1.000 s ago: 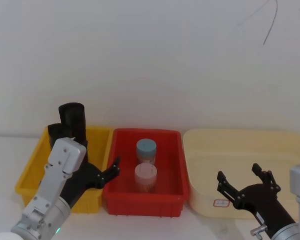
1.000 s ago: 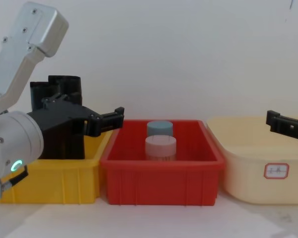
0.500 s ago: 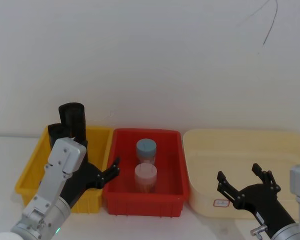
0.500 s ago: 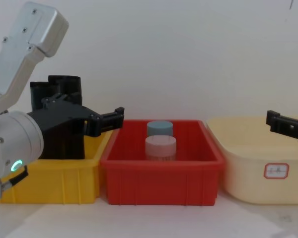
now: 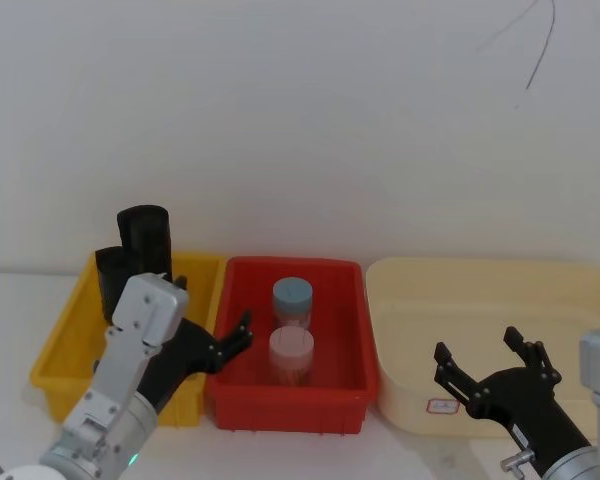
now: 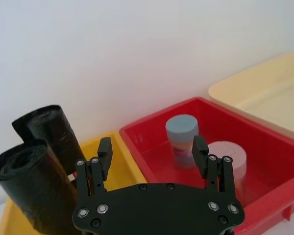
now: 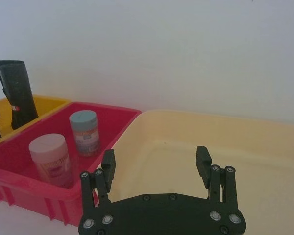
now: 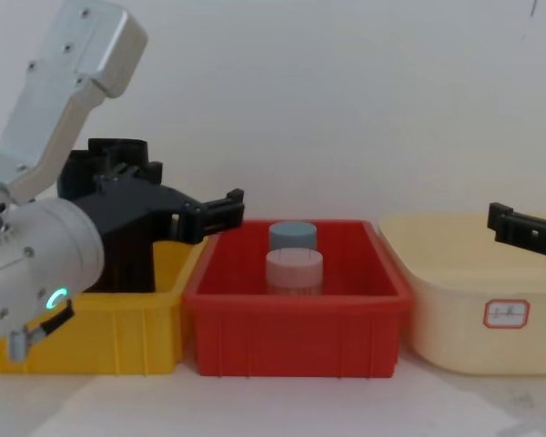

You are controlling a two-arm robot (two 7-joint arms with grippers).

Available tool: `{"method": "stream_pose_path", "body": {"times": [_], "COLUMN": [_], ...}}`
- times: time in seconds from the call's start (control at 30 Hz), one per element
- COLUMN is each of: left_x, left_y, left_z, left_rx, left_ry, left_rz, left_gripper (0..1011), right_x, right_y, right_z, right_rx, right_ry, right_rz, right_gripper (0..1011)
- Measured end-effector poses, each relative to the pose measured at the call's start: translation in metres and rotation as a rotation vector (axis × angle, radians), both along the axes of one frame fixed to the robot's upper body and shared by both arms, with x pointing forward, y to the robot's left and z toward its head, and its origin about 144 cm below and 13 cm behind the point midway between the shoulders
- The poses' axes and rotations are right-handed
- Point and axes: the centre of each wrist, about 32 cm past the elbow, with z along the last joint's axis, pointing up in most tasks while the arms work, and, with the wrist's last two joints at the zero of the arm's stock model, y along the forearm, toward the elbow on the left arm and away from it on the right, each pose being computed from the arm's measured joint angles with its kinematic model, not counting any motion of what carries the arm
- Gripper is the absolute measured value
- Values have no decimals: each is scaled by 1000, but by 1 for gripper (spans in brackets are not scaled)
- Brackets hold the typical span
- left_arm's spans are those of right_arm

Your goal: Pick up the garbage bag with the one hand and transfer it to the other hand.

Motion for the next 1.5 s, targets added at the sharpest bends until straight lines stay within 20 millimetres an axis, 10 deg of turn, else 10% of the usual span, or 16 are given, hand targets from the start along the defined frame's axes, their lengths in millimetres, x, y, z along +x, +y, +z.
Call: {"method": "stream_pose_path", "body": {"times": [1.5], "left_x": [-46], "left_y": [35], "left_z": [0], "left_rx": [-104], "left_ry": [35], "left_rz": [290], "left_gripper": [1000], "right_x": [0], "right_y": [0], "right_z": [0], "right_rx": [0], "right_ry": [0], "right_rz": [0], "right_gripper": [1001]}}
